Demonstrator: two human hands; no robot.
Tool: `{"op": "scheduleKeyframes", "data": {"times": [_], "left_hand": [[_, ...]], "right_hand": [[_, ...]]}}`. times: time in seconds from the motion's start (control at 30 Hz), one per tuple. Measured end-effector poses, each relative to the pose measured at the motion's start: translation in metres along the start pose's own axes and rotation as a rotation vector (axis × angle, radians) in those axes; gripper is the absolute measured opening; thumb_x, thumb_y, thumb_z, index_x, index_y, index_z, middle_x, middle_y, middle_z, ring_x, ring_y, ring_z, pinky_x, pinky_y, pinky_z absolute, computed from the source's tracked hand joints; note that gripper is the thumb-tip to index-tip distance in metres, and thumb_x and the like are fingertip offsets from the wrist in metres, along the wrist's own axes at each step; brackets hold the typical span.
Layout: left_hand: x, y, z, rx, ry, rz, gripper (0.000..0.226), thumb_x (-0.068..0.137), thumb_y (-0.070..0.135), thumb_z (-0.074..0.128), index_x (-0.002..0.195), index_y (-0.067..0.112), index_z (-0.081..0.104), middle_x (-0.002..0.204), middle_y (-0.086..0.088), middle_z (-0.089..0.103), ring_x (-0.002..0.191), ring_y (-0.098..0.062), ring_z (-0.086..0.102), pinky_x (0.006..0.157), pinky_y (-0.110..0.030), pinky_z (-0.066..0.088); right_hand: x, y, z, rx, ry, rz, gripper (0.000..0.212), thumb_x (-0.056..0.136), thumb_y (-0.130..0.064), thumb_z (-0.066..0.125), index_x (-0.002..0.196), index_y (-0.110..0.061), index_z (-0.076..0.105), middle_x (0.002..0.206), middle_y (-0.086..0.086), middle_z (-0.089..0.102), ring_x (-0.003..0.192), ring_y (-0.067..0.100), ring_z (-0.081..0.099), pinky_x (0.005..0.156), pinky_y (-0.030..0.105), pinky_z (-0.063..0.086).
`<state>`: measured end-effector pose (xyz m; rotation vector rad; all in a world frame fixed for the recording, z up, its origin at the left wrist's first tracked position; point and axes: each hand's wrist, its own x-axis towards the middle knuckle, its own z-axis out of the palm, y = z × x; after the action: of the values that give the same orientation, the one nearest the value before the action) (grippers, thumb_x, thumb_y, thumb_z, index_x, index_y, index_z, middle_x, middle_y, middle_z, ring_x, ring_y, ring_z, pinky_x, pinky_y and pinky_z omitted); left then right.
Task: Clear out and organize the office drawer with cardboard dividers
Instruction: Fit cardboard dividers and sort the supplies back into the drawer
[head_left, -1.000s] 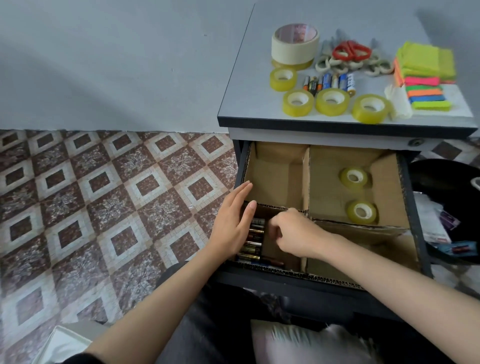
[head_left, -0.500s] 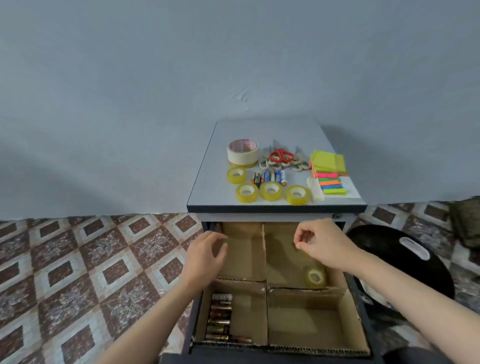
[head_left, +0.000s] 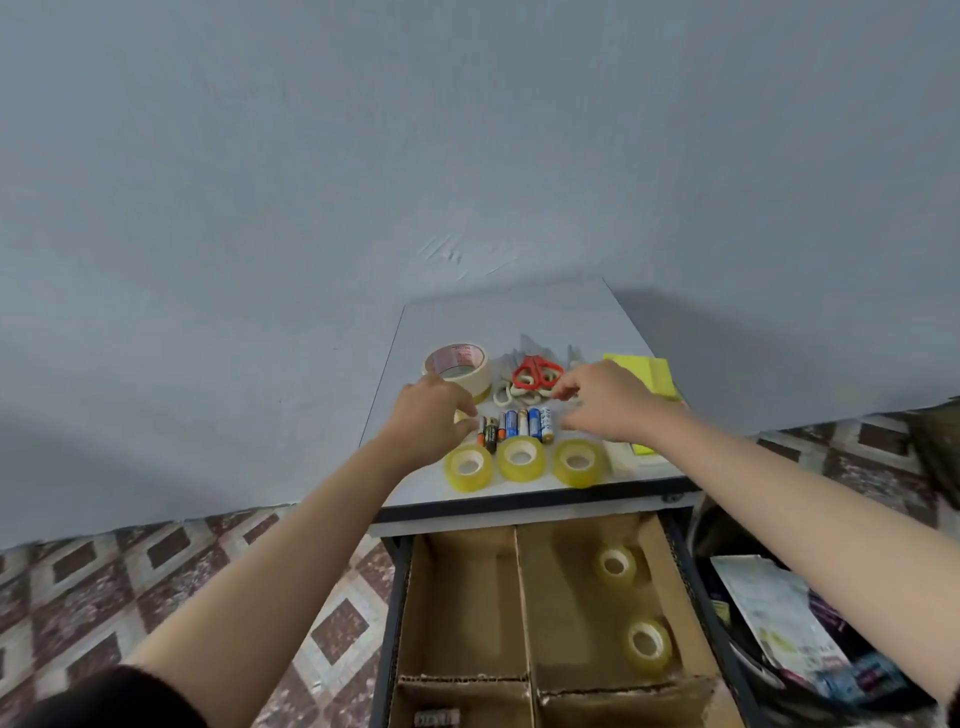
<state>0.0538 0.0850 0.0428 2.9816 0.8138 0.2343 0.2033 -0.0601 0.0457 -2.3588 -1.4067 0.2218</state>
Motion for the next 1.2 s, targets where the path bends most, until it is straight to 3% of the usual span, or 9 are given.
{"op": "scheduleKeyframes", "data": {"times": [0.2,0.33,0.47,0.57,0.8,0.93,1.2], "left_hand": [[0.039,0.006,0.009,0.082,-0.218,0.026,0.034,0.087,0.030,0.061,0.120,0.022,0.062,0.128,-0.004,0.056,0.119,-0.021,0.049,0.097,-0.034,0.042],[0.048,0.010,0.015,0.020,-0.299,0.031,0.029,0.086,0.023,0.059,0.112,0.016,0.068,0.114,-0.004,0.067,0.103,-0.020,0.060,0.089,-0.035,0.049],[0.051,0.015,0.014,0.075,-0.381,0.051,0.029,0.087,0.025,0.061,0.111,0.010,0.069,0.104,-0.008,0.068,0.087,-0.018,0.056,0.078,-0.031,0.046],[0.051,0.014,0.014,0.080,-0.420,0.035,0.040,0.084,0.027,0.067,0.120,0.011,0.064,0.116,-0.007,0.065,0.103,-0.020,0.057,0.086,-0.029,0.044],[0.055,0.010,0.019,0.093,-0.388,-0.009,0.053,0.077,0.037,0.073,0.125,0.020,0.059,0.123,0.000,0.062,0.110,-0.017,0.056,0.088,-0.027,0.045],[0.057,0.010,0.026,0.147,-0.327,-0.045,0.063,0.072,0.045,0.074,0.127,0.021,0.056,0.119,0.000,0.063,0.108,-0.018,0.057,0.085,-0.029,0.047],[0.059,0.004,0.029,0.100,-0.261,-0.053,0.063,0.072,0.041,0.076,0.127,0.021,0.055,0.117,0.002,0.064,0.107,-0.017,0.057,0.085,-0.030,0.048]], "right_hand": [[0.028,0.001,0.020,-0.095,-0.098,-0.021,0.038,0.081,-0.017,0.066,0.118,-0.011,0.062,0.118,0.009,0.061,0.106,0.027,0.057,0.088,0.039,0.049],[0.037,0.005,0.026,-0.085,-0.124,-0.022,0.042,0.079,-0.019,0.069,0.120,-0.011,0.060,0.119,0.009,0.060,0.108,0.027,0.056,0.089,0.039,0.048],[0.042,0.010,0.030,-0.086,-0.140,-0.032,0.049,0.077,-0.022,0.073,0.123,-0.013,0.060,0.123,0.008,0.060,0.110,0.026,0.055,0.091,0.039,0.048],[0.045,0.013,0.033,-0.076,-0.124,-0.027,0.050,0.075,-0.024,0.074,0.122,-0.013,0.060,0.122,0.007,0.060,0.108,0.025,0.056,0.089,0.038,0.049],[0.050,0.016,0.041,-0.074,-0.100,-0.031,0.065,0.071,-0.029,0.077,0.129,-0.017,0.051,0.130,0.005,0.055,0.116,0.024,0.052,0.093,0.039,0.046],[0.052,0.018,0.042,-0.069,-0.092,-0.031,0.064,0.071,-0.027,0.077,0.129,-0.016,0.052,0.129,0.006,0.055,0.115,0.024,0.052,0.093,0.039,0.046],[0.048,0.020,0.044,0.010,-0.034,-0.043,0.053,0.076,-0.022,0.071,0.126,-0.016,0.054,0.126,0.006,0.057,0.111,0.024,0.053,0.089,0.035,0.047]]}}
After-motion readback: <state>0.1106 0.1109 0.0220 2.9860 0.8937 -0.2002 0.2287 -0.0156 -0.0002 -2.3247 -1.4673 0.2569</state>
